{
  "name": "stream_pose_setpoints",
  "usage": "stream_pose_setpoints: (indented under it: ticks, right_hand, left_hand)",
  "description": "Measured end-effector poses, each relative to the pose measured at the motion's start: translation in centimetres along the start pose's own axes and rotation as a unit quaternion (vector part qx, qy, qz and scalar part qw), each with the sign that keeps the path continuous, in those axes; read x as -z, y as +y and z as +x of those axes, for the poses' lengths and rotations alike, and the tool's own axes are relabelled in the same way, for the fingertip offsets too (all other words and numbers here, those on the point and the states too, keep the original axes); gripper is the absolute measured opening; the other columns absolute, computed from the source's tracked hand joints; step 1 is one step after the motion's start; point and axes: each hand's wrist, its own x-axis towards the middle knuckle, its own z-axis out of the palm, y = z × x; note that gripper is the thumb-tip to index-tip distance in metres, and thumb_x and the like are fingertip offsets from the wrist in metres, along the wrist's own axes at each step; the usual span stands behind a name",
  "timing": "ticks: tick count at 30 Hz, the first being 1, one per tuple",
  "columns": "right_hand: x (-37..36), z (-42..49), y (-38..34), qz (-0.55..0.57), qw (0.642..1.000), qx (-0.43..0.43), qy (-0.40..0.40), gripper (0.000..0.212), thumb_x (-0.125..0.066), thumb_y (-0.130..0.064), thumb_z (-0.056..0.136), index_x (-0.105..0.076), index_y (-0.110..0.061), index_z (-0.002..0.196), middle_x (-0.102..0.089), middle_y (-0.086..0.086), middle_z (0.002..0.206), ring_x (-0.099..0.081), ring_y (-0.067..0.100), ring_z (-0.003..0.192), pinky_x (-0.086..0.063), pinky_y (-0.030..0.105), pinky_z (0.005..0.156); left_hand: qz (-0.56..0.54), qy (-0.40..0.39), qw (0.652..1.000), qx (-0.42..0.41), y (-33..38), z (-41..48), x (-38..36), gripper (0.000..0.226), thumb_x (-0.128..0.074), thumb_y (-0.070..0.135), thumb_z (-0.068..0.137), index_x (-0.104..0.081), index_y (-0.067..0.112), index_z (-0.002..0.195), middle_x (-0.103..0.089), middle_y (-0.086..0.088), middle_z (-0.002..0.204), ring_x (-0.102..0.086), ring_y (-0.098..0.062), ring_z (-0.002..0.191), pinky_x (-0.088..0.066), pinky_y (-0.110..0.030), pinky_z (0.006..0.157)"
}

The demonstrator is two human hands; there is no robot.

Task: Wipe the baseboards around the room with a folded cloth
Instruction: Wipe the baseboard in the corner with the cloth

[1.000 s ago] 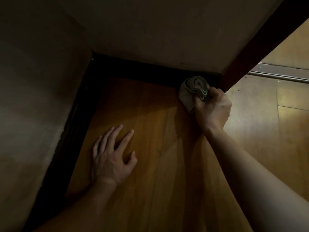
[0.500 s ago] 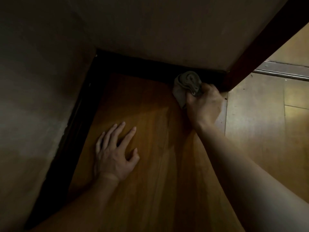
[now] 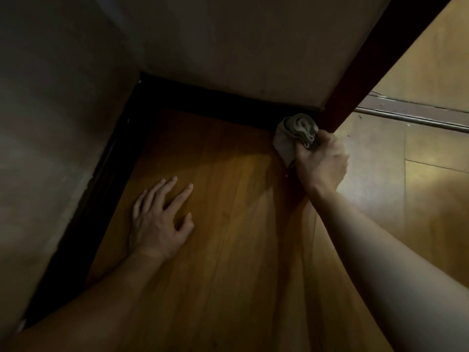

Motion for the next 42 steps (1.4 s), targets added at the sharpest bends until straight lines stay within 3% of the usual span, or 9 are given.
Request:
stream_pose_setpoints:
  ticks: [3,7,11,21,29,34,42]
  right_hand:
    - [0.2,0.0,0.0,0.002,1.0,0.016,-0.001,0.031,-0.063,-0.046,0.084,-0.07,-0.025,0.106,-0.067,0.002,0.101,-0.062,0.025,0.089,-0.04,0.028,0.066]
    - [-0.3,0.0,-0.8,0.02,0.998,0.046,-0.032,0.031,-0.068,-0.041,0.083,-0.07,-0.024,0.109,-0.064,-0.002,0.102,-0.06,0.02,0.091,-0.05,0.034,0.069]
    - [0.2,0.4,0.7,0.007,1.0,0.028,0.006,0.031,-0.066,-0.043,0.083,-0.07,-0.025,0.106,-0.067,0.001,0.099,-0.063,0.024,0.088,-0.041,0.028,0.065]
    - [-0.1,0.2,0.7,0.018,1.0,0.024,0.009,0.029,-0.062,-0.042,0.083,-0.07,-0.023,0.104,-0.063,-0.002,0.095,-0.06,0.021,0.085,-0.042,0.029,0.064]
    - [0.2,0.5,0.2,0.01,0.998,0.053,-0.022,0.03,-0.065,-0.041,0.083,-0.071,-0.023,0.106,-0.064,-0.002,0.097,-0.061,0.021,0.084,-0.053,0.037,0.066]
    - [1.0,0.5,1.4,0.034,0.999,0.012,0.021,0.026,-0.064,-0.037,0.081,-0.072,-0.025,0.103,-0.068,-0.003,0.094,-0.064,0.022,0.082,-0.047,0.029,0.065]
    - [1.5,0.7,1.6,0.022,0.999,0.029,0.019,0.025,-0.065,-0.037,0.081,-0.072,-0.023,0.1,-0.064,-0.006,0.09,-0.062,0.019,0.079,-0.039,0.026,0.061]
  left_hand:
    - [-0.016,-0.008,1.0,0.026,3.2,0.6,-0.3,0.068,-0.038,0.058,0.085,-0.037,0.042,0.151,-0.028,-0.001,0.161,-0.019,-0.023,0.15,-0.012,-0.053,0.122]
    - [0.008,-0.022,0.999,-0.028,7.8,0.5,-2.0,0.068,-0.032,0.061,0.088,-0.026,0.048,0.154,-0.018,0.006,0.165,-0.011,-0.017,0.153,-0.008,-0.048,0.125]
    - [0.017,0.008,1.0,-0.011,7.9,0.4,-2.6,0.066,-0.033,0.06,0.087,-0.031,0.048,0.152,-0.025,0.005,0.163,-0.017,-0.018,0.151,-0.014,-0.05,0.123]
    - [0.013,0.01,1.0,-0.01,8.4,0.4,-2.4,0.066,-0.037,0.056,0.086,-0.039,0.044,0.15,-0.032,0.002,0.161,-0.023,-0.021,0.15,-0.019,-0.052,0.121]
    - [0.01,0.02,1.0,-0.01,8.4,0.5,-2.3,0.065,-0.039,0.054,0.085,-0.043,0.042,0.148,-0.035,0.001,0.16,-0.026,-0.022,0.149,-0.022,-0.053,0.12]
    - [0.003,0.021,1.0,-0.01,8.6,0.4,-2.4,0.065,-0.038,0.054,0.085,-0.043,0.042,0.149,-0.035,0.0,0.161,-0.026,-0.022,0.15,-0.021,-0.053,0.12]
    - [0.004,0.021,1.0,-0.01,8.6,0.5,-2.3,0.065,-0.038,0.054,0.085,-0.044,0.041,0.149,-0.034,0.0,0.161,-0.026,-0.022,0.15,-0.021,-0.053,0.121]
